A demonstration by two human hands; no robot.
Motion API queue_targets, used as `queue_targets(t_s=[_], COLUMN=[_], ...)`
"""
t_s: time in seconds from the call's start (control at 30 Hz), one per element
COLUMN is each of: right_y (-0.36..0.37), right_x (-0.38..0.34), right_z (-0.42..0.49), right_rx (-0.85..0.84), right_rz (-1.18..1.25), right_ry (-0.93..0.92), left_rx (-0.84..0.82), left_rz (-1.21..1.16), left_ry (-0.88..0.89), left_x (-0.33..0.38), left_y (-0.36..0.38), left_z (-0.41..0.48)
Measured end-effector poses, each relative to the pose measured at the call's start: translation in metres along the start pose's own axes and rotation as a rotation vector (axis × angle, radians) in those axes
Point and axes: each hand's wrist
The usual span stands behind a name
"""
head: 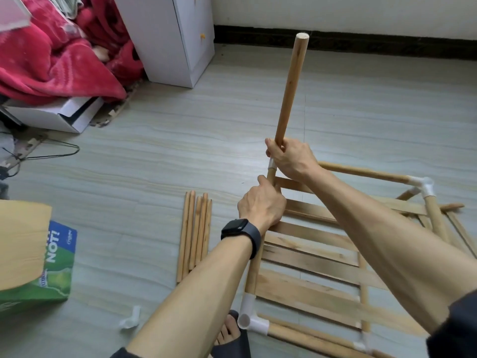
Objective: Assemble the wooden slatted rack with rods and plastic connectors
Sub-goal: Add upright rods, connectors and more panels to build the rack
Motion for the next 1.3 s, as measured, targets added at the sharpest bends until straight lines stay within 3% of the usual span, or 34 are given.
queue_targets(t_s=[0.13, 0.27, 0.33, 0.4, 0.47, 0.53, 0.63, 0.7, 0.97, 1.07, 1.23, 1.3], right_y=[-0.004, 0.011, 0.017, 0.02, 0.026, 0.031, 0.035, 0.038, 0.04, 0.041, 0.038, 0.034], right_x=[-0.008, -0.006, -0.005, -0.001, 0.004, 0.006, 0.009, 0.011, 0.012, 0.013, 0.011, 0.01], right_z=[-0.008, -0.017, -0.021, -0.024, -0.025, -0.026, -0.025, -0.026, -0.025, -0.025, -0.027, -0.028], right_rx=[-0.044, -0.031, 0.021, 0.053, 0.061, 0.08, 0.125, 0.143, 0.168, 0.171, 0.174, 0.138], right_rz=[0.019, -0.242, -0.355, -0.409, -0.423, -0.428, -0.432, -0.448, -0.48, -0.484, -0.455, -0.417], right_ry=[0.012, 0.014, -0.014, -0.021, -0.01, -0.001, -0.001, -0.006, -0.003, -0.008, -0.014, -0.026], left_rx=[-0.068, -0.201, -0.177, -0.096, -0.063, -0.049, -0.132, -0.182, -0.114, -0.164, -0.545, -0.618], left_rz=[-0.023, -0.222, -0.37, -0.479, -0.372, -0.096, 0.199, 0.324, 0.619, 0.494, -0.415, -0.547], left_ry=[-0.032, 0.033, 0.061, -0.02, -0.179, -0.299, -0.392, -0.384, -0.308, -0.361, -0.53, -0.498], left_x=[-0.001, -0.024, -0.047, -0.083, -0.131, -0.181, -0.225, -0.233, -0.222, -0.224, -0.225, -0.219], left_y=[-0.005, -0.006, -0.005, 0.0, 0.011, 0.026, 0.05, 0.065, 0.096, 0.099, 0.058, 0.028], left_z=[-0.004, -0.002, 0.001, 0.011, 0.02, 0.028, 0.034, 0.037, 0.05, 0.05, 0.047, 0.035])
Point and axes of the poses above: each hand's wrist, its own z-axis towards the middle knuckle, its own y-axis out of the palm, x = y × z, and after that the axes turned 9 degrees about -y, right-handed
